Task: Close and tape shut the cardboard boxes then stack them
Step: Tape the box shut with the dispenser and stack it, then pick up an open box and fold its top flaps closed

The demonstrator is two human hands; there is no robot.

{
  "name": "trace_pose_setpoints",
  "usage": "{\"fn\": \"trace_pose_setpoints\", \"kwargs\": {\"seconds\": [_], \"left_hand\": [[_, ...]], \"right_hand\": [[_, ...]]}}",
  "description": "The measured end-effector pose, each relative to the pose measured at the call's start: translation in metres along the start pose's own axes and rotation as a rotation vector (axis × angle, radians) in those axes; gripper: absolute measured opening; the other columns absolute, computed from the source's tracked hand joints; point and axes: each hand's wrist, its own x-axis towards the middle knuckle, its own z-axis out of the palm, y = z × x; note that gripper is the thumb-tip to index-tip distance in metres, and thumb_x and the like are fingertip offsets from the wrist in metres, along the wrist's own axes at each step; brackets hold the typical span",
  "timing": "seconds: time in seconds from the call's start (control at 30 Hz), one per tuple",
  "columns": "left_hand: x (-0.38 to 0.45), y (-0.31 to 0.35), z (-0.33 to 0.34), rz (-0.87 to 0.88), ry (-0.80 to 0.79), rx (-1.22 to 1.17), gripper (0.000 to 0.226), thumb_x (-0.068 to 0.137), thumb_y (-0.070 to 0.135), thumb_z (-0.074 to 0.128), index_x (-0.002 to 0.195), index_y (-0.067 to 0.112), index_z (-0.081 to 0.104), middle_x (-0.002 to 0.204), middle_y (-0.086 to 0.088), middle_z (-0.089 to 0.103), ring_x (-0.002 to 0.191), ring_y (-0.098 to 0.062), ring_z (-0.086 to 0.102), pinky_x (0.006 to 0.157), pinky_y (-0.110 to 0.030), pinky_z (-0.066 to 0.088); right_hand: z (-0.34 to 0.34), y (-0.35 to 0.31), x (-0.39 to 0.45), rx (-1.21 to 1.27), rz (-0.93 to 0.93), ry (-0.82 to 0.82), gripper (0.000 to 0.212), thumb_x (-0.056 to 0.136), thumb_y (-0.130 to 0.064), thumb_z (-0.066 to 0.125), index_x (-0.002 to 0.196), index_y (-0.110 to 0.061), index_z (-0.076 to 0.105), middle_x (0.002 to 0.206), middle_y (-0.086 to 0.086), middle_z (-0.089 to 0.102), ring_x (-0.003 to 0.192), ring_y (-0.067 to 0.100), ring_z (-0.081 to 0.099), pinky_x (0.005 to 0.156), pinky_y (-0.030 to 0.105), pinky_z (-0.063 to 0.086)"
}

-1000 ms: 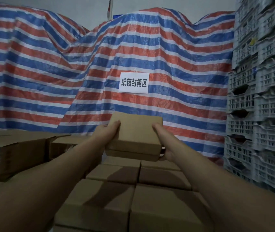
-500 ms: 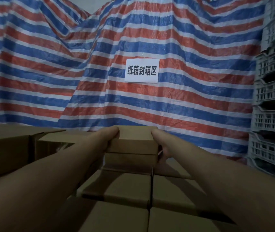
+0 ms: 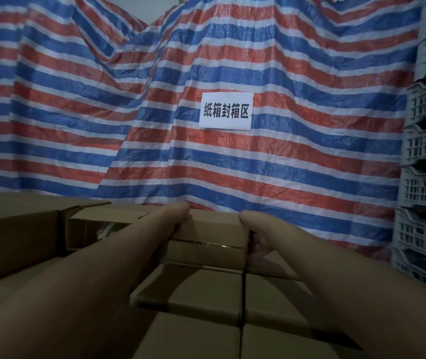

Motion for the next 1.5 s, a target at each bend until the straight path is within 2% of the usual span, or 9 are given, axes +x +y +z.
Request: {"fn": "trace_pose_setpoints", "kwargs": {"seconds": [0.1,0.23,0.43,0.6,0.83,1.0,1.17,1.3,1.5], "left_hand": [[-0.018,0.004,-0.006,0.061,0.046,0.063,0.034,0.100,0.033,0.048,0.120,0.006,0.057,0.104,-0.012,0.063,0.091,-0.032,0.062,0.068,-0.036,0.046],[-0.042,0.007,-0.025,0.293,0.186,0.148,0.031,0.101,0.034,0.047,0.118,0.009,0.056,0.103,-0.008,0.060,0.092,-0.021,0.061,0.070,-0.029,0.047],[-0.102,0.010,-0.082,0.619,0.183,0.204,0.015,0.098,0.029,0.055,0.092,0.018,0.063,0.086,-0.002,0.068,0.073,-0.012,0.068,0.056,-0.023,0.051],[-0.168,0.017,-0.140,0.755,0.317,0.287,0.053,0.101,0.045,0.045,0.068,0.007,0.062,0.057,-0.004,0.058,0.053,-0.019,0.055,0.054,-0.030,0.046],[-0.212,-0.004,-0.225,0.791,0.433,0.304,0.062,0.102,0.053,0.033,0.056,0.013,0.046,0.043,0.004,0.041,0.035,-0.006,0.037,0.041,-0.024,0.033],[-0.206,-0.033,-0.283,0.746,0.578,0.528,0.054,0.103,0.040,0.041,0.072,0.000,0.061,0.064,-0.014,0.061,0.057,-0.027,0.057,0.062,-0.040,0.052],[-0.180,-0.060,-0.332,0.668,0.610,0.754,0.009,0.100,0.021,0.052,0.100,0.015,0.059,0.096,0.002,0.063,0.086,-0.015,0.062,0.080,-0.037,0.056],[-0.156,-0.072,-0.359,0.605,0.655,0.952,0.017,0.102,0.029,0.047,0.093,0.021,0.059,0.086,0.002,0.061,0.073,-0.009,0.058,0.069,-0.027,0.052],[-0.122,-0.088,-0.378,0.526,0.696,1.402,0.044,0.096,0.018,0.057,0.135,0.034,0.046,0.093,0.006,0.055,0.080,-0.006,0.058,0.071,-0.024,0.054]], "right_hand": [[-0.001,-0.002,-0.017,-0.120,-0.135,0.014,0.029,0.106,-0.030,0.036,0.114,-0.009,0.055,0.081,0.007,0.047,0.077,0.025,0.053,0.089,0.041,0.045],[-0.006,-0.006,-0.037,-0.188,-0.279,0.207,0.049,0.105,-0.037,0.040,0.140,-0.003,0.046,0.099,0.010,0.054,0.082,0.022,0.052,0.077,0.033,0.046],[0.005,-0.014,-0.086,-0.265,-0.669,0.394,0.033,0.096,-0.027,0.050,0.066,-0.014,0.046,0.066,0.002,0.048,0.058,0.016,0.045,0.051,0.025,0.029],[0.037,-0.025,-0.145,-0.119,-0.927,0.400,0.043,0.091,-0.013,0.053,0.053,-0.020,0.034,0.044,-0.008,0.035,0.044,0.009,0.037,0.043,0.024,0.026],[0.103,-0.036,-0.181,-0.143,-0.997,0.181,0.044,0.095,-0.015,0.055,0.053,-0.020,0.044,0.038,-0.012,0.041,0.040,0.003,0.045,0.049,0.027,0.036],[0.161,-0.054,-0.199,-0.217,-1.062,0.112,0.049,0.096,-0.019,0.055,0.051,-0.023,0.039,0.037,-0.012,0.041,0.038,0.001,0.044,0.044,0.021,0.032],[0.211,-0.075,-0.202,-0.284,-1.100,0.044,0.042,0.099,-0.027,0.054,0.058,-0.021,0.048,0.054,-0.004,0.045,0.053,0.011,0.049,0.052,0.027,0.039],[0.246,-0.096,-0.196,-0.356,-1.121,0.098,0.038,0.098,-0.041,0.050,0.064,-0.024,0.044,0.061,-0.006,0.046,0.057,0.011,0.048,0.052,0.028,0.034],[0.299,-0.128,-0.174,-0.489,-1.130,0.033,0.036,0.085,-0.065,0.048,0.093,-0.030,0.047,0.096,-0.007,0.055,0.087,0.014,0.054,0.068,0.034,0.045]]}}
